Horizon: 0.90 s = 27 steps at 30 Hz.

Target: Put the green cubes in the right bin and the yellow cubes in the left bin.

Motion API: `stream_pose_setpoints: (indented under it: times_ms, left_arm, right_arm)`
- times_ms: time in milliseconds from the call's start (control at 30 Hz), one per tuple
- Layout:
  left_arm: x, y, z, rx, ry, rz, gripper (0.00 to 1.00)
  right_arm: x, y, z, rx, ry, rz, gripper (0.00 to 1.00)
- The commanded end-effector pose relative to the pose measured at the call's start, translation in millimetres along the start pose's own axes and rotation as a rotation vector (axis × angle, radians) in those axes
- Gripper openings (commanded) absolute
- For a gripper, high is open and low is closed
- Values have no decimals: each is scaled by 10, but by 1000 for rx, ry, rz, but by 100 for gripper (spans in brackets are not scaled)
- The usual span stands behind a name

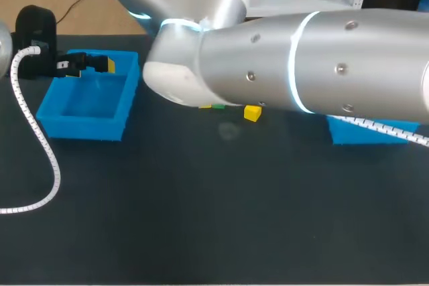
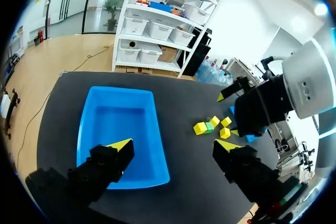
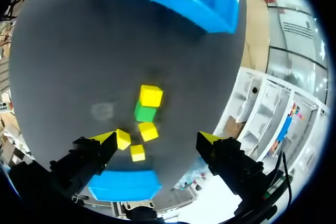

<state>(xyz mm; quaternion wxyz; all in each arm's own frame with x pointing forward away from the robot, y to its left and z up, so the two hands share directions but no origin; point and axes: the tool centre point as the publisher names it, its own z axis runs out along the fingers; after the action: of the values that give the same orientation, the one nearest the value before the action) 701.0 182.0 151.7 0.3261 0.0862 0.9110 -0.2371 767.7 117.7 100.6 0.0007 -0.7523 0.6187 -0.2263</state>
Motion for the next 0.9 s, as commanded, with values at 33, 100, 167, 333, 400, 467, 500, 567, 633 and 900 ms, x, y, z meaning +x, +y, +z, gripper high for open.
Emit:
stream_pose_setpoints:
  times_ms: [33,100,167,333,400,467,500,567,633,900]
  left_arm:
    - [16,23,-4,11,-7,2,100]
    - [16,23,-4,11,-7,2,100]
    - [16,23,-4,11,-7,2,100]
    - [16,23,-4,11,-7,2,100]
    - [16,23,-4,11,-7,2,100]
    - [16,23,-4,11,-7,2,100]
    - [16,23,-4,11,-7,2,100]
    - [16,23,-4,11,-7,2,100]
    - [16,23,-4,11,-7,2,100]
    - [16,23,-4,11,-7,2,100]
  right_arm:
    - [84,142,85,6,-14,30,100]
    - [101,170,151,-4,-19,59,100]
    - [104,196,203,-12,-36,82,100]
    - [120,204,294,-16,-78,128,100]
    - [127,187,328,-18,-93,144,100]
    - [129,176,376,-30,-112,161,100]
    - [123,179,406,-34,-119,170,100]
    - [126,173,475,-49,-141,190,100]
    - [122,167,549,-65,-167,215,100]
    - [23,138,752,-108,-192,227,100]
